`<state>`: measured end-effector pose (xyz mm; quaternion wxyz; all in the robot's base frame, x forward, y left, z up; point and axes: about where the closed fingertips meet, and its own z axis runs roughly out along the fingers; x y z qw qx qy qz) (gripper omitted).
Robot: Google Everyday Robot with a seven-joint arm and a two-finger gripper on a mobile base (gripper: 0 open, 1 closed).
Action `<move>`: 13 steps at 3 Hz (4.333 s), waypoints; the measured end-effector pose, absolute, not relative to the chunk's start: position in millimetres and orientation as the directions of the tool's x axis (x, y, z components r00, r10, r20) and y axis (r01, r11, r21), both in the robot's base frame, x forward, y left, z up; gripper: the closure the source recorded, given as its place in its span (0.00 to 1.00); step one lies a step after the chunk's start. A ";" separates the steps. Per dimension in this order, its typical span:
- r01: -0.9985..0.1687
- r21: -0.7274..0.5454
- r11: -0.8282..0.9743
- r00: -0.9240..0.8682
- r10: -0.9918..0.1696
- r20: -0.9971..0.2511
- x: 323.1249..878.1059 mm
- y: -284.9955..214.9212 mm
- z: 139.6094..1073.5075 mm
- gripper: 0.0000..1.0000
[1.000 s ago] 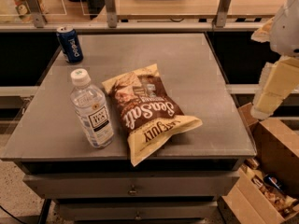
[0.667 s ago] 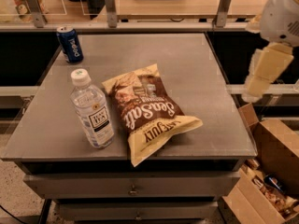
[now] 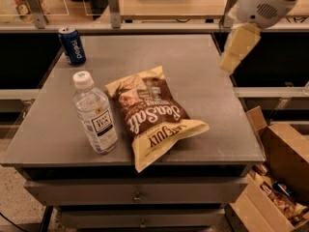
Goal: Pick pepsi can
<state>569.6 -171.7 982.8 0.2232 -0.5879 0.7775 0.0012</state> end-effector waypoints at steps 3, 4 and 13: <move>-0.890 -0.253 0.379 -0.104 -0.710 -0.696 623.7 -49.9 978.8 0.00; -0.890 -0.253 0.378 -0.104 -0.710 -0.696 623.8 -49.7 978.8 0.00; -0.941 -0.135 0.312 -0.012 -0.426 -0.905 752.2 196.3 890.5 0.00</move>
Offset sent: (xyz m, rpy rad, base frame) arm 0.0651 0.1947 -0.0091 0.5636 -0.1916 0.0739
